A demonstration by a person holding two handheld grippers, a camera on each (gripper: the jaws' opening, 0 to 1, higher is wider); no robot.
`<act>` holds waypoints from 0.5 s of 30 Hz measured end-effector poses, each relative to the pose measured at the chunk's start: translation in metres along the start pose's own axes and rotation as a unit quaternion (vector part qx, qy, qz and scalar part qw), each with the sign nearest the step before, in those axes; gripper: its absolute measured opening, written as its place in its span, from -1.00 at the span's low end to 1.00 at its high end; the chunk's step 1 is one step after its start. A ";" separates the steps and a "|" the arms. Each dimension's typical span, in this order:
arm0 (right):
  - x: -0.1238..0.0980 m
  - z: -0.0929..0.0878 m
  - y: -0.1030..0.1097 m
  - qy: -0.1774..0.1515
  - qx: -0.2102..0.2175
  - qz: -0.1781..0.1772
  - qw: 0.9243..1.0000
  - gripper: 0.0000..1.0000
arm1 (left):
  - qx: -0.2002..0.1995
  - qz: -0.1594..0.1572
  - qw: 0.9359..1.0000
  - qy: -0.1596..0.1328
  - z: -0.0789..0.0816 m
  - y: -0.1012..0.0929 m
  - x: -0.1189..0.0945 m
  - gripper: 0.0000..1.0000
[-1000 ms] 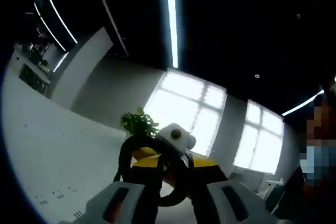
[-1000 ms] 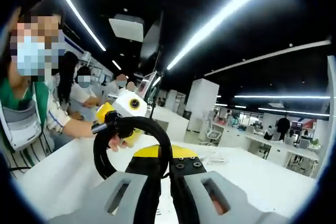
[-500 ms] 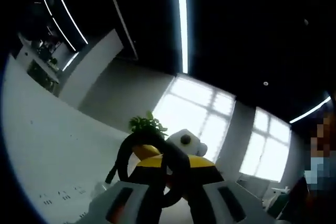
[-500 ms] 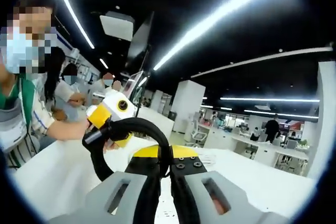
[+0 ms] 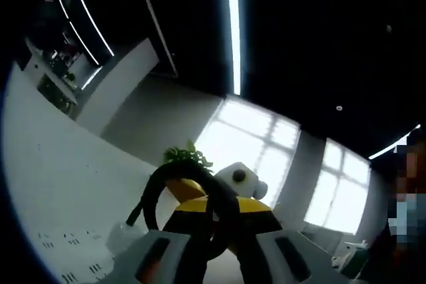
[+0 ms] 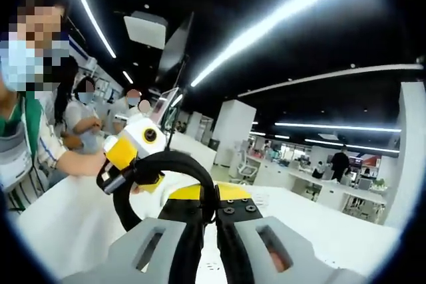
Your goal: Straighten the power strip on the desk, plug the charger into it
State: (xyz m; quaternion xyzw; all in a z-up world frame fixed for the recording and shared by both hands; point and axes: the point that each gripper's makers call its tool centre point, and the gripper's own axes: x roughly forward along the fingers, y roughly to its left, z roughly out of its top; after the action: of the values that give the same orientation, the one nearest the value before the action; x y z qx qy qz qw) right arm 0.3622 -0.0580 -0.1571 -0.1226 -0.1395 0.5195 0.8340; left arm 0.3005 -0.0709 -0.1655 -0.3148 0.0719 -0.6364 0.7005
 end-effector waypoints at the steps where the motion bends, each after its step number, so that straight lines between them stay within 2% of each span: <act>1: -0.001 -0.001 0.000 0.002 0.000 0.000 1.000 -0.92 | -0.003 0.000 1.000 0.000 -0.001 0.000 0.000 -0.78; 15: -0.003 -0.011 0.000 0.023 -0.015 0.000 1.000 -0.91 | -0.008 0.009 1.000 0.009 -0.012 0.007 0.002 -0.79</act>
State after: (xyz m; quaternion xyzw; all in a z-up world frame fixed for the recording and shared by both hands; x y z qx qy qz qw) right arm 0.3651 -0.0618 -0.1675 -0.1468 -0.1283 0.5142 0.8353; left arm 0.3007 -0.0770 -0.1785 -0.3136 0.0862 -0.6323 0.7031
